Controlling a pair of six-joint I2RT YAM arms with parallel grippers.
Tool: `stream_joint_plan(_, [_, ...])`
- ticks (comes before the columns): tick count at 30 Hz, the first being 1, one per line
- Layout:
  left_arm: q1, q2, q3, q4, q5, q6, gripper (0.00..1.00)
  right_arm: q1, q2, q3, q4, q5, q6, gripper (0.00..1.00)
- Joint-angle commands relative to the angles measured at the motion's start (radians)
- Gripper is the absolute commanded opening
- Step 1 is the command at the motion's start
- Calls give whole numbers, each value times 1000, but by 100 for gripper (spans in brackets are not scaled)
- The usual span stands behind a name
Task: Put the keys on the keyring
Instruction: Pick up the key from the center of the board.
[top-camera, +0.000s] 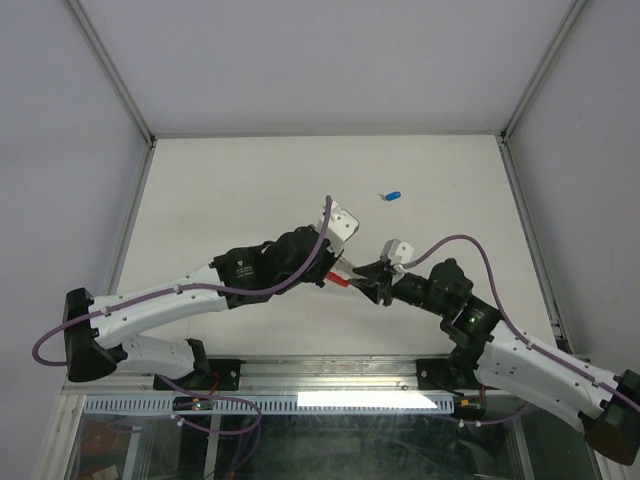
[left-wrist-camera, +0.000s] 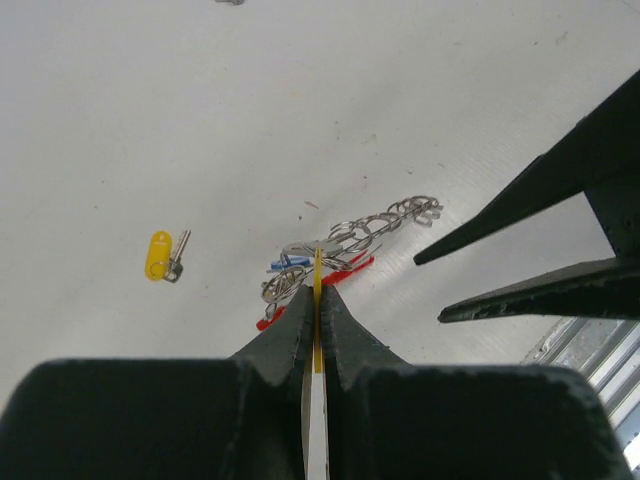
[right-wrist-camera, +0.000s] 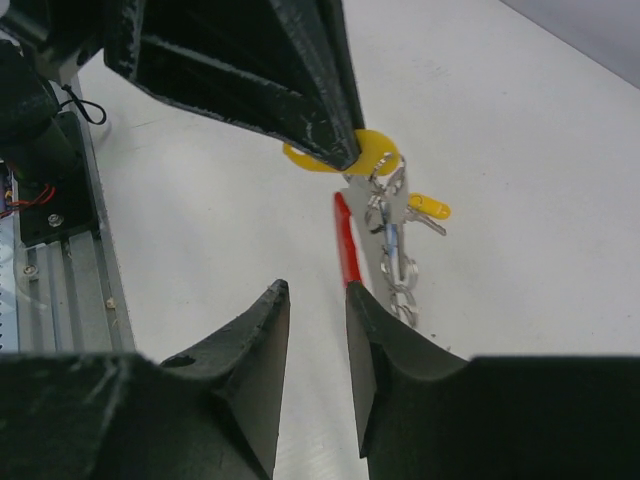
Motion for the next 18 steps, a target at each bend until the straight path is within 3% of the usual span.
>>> stream_joint_plan(1, [-10,-40,73,-5,-9,15,0,84,17,50,108,111,-56,31])
stream_joint_plan(8, [-10,-42,101,-21,6,10,0,196,36,28,204,279,-108,27])
stream_joint_plan(18, [-9,-56,113,-25,20,7,0,228,127,28,317,376,-144,26])
